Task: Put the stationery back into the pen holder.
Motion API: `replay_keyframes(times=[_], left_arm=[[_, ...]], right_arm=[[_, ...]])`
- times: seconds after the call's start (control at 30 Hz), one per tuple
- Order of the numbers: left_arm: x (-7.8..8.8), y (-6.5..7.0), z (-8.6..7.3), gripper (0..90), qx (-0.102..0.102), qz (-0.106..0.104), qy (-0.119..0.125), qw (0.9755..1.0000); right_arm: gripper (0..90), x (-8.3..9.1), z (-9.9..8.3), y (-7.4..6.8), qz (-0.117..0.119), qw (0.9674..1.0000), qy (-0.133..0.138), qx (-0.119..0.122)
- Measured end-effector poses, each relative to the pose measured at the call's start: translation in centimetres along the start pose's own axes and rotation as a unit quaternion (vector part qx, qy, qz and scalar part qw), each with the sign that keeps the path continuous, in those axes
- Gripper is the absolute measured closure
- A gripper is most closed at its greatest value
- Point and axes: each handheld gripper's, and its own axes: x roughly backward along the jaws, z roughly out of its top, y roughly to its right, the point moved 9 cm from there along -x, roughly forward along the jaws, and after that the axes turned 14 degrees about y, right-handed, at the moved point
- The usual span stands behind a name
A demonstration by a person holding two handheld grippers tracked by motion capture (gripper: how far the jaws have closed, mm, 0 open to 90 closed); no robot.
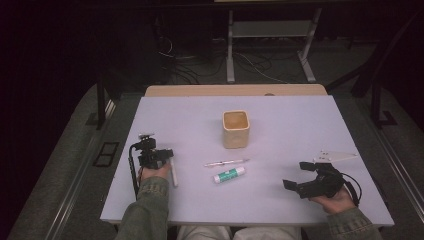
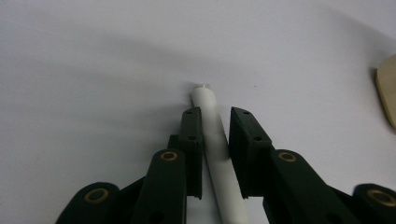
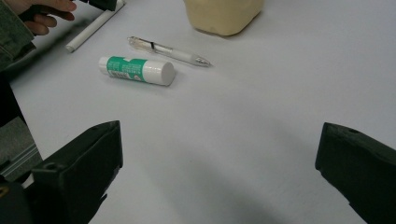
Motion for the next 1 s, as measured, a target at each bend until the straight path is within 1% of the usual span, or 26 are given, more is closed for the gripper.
replay_keyframes(times=[0.1,0.2,0.4,0.5,0.57,0.6,0.73,0.83,0.87,0.93,1.0], left_arm=[[0.0,-0.1,0.0,76.7,0.003,-0.001,0.003,1.0],[0.0,-0.1,0.0,77.1,0.002,-0.01,0.006,0.9999],[0.0,-0.1,0.0,77.6,-0.019,-0.021,0.006,0.9996],[-0.1,0.0,0.0,77.7,-0.036,-0.024,0.01,0.999],[-0.1,0.0,0.0,77.8,-0.036,-0.031,0.01,0.9988],[-0.2,0.0,0.1,77.8,-0.032,-0.033,0.013,0.9988],[-0.1,0.3,0.3,77.8,-0.033,-0.053,0.012,0.998],[0.2,0.8,0.6,77.7,-0.035,-0.074,0.015,0.9965],[0.3,0.9,0.7,77.7,-0.036,-0.077,0.018,0.9963],[0.5,1.3,1.0,77.8,-0.035,-0.095,0.023,0.9946],[0.8,1.7,1.3,77.7,-0.031,-0.107,0.03,0.9934]], right_arm=[[0.4,0.0,0.0,0.0,0.0,1.0,-0.001,0.0],[0.4,0.0,0.0,0.0,0.0,1.0,0.0,0.0],[0.4,0.0,0.1,0.0,0.001,1.0,0.002,-0.001],[0.4,0.0,0.1,-0.1,0.002,1.0,0.003,0.0],[0.4,0.1,0.1,0.0,0.003,1.0,0.003,-0.001],[0.4,0.1,0.1,0.0,0.002,1.0,0.004,0.0],[0.4,0.2,0.1,0.0,0.004,1.0,0.005,-0.002],[0.4,0.2,0.1,0.1,0.004,1.0,0.006,-0.003],[0.4,0.2,0.1,0.1,0.005,1.0,0.005,-0.003],[0.4,0.2,0.1,0.1,0.004,1.0,0.006,-0.002],[0.4,0.2,0.1,0.0,0.004,1.0,0.006,-0.002]])
